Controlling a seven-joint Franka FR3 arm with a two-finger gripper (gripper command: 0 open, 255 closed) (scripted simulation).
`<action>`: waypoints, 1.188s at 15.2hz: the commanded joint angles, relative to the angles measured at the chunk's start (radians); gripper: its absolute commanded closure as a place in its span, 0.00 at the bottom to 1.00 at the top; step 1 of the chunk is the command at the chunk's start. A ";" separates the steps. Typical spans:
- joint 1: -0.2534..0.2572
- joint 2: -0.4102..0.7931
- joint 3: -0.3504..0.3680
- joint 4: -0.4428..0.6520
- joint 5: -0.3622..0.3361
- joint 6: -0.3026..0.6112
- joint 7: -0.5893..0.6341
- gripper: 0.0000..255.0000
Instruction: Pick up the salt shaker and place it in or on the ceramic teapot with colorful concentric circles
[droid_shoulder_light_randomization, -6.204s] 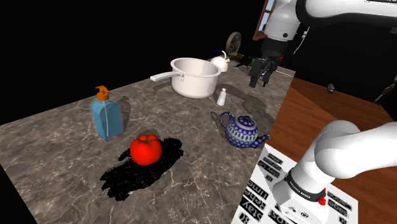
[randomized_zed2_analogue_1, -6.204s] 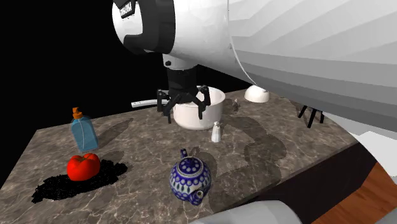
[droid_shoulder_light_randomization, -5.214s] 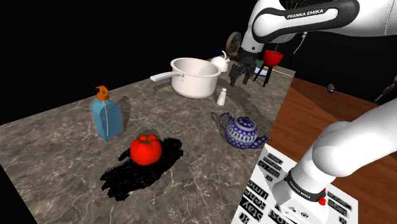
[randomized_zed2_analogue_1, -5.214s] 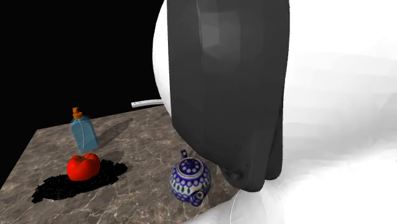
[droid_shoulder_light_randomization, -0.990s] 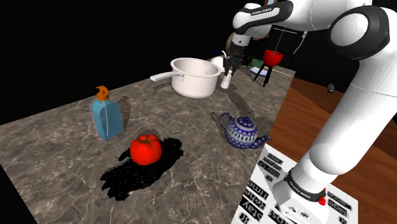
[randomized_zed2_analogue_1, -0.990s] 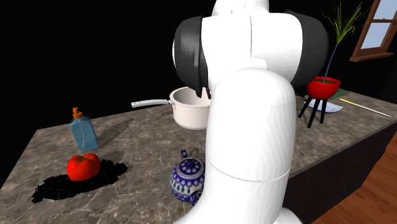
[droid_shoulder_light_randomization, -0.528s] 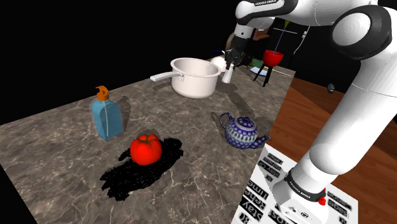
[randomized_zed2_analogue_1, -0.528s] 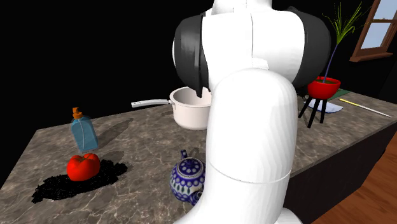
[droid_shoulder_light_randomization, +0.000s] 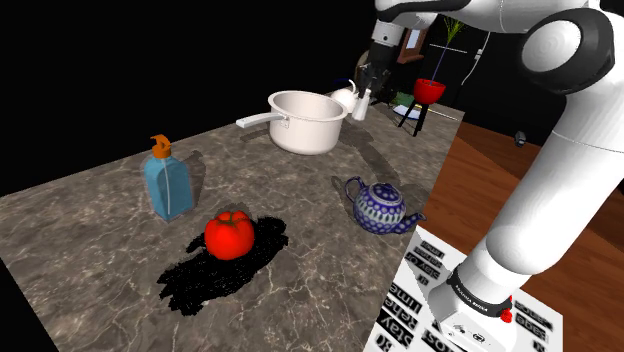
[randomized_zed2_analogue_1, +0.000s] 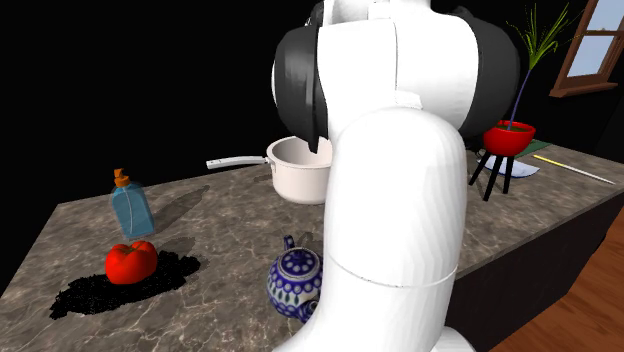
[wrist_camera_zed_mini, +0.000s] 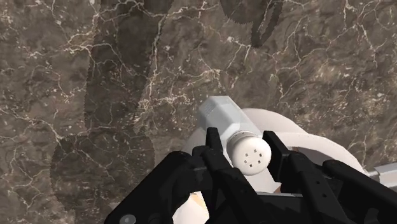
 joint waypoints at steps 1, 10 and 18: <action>-0.001 0.004 -0.001 0.034 0.001 -0.030 0.001 1.00; 0.038 -0.238 0.035 -0.203 -0.049 -0.025 0.081 1.00; 0.064 -0.533 0.107 -0.464 -0.073 -0.050 0.191 1.00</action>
